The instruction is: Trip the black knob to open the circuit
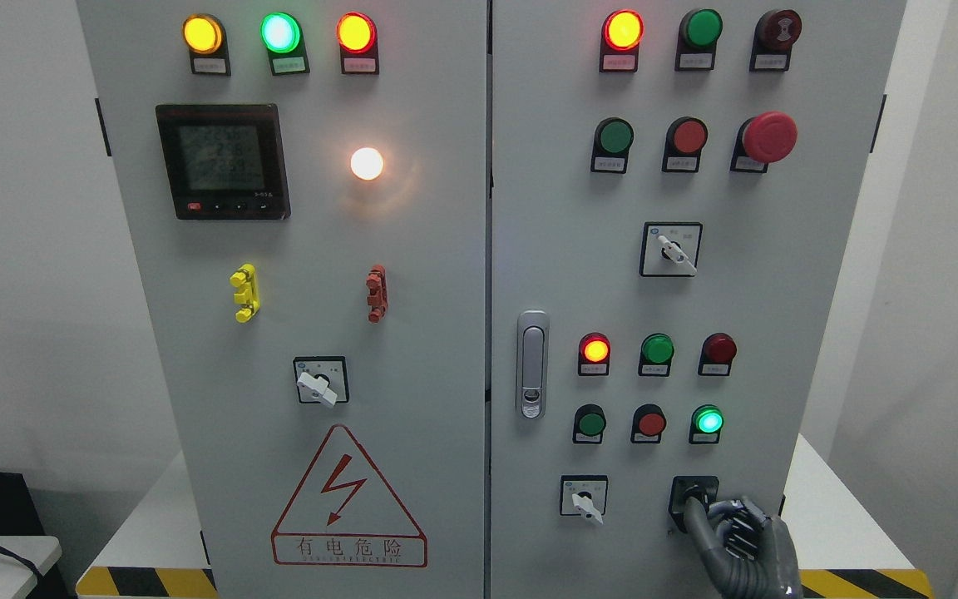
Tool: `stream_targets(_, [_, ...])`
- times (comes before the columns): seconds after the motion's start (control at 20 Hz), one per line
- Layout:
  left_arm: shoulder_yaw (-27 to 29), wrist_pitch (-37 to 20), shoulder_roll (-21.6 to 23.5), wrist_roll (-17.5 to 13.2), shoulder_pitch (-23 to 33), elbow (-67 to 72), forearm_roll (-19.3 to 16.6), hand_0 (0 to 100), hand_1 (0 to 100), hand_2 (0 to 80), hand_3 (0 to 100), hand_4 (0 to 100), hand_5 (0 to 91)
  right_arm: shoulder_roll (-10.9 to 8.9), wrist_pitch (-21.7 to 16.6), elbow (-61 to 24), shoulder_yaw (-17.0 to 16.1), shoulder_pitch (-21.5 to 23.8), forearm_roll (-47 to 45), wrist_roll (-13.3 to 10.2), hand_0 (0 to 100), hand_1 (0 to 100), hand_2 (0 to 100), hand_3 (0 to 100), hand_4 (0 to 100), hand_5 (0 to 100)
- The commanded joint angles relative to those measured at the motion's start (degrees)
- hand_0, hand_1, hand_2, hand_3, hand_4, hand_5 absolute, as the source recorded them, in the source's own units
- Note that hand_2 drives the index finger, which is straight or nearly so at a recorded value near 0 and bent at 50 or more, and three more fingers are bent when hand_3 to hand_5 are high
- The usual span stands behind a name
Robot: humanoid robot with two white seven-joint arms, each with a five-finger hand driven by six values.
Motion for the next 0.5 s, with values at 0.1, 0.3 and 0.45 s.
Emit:
stream_targets(0.1, [0.0, 0.03, -0.08, 0.03, -0.44, 0.0, -1.85, 12, 39, 0.0, 0, 0, 0.0, 1.14, 0.45, 0.13, 1.42, 0.19, 0.22, 0.55, 52, 77, 61, 95, 98, 98])
stream_targets(0.3, [0.0, 0.03, -0.08, 0.03, -0.44, 0.0, -1.93, 12, 39, 0.0, 0, 0, 0.0, 1.05, 0.45, 0.3, 1.51, 0.19, 1.0, 0.55, 51, 77, 61, 95, 97, 98])
stream_targets(0.45, [0.0, 0.03, 0.01, 0.03, -0.44, 0.0, -1.84, 12, 39, 0.0, 0, 0, 0.0, 1.14, 0.45, 0.48, 1.51, 0.19, 3.03, 0.9, 51, 78, 61, 95, 97, 98])
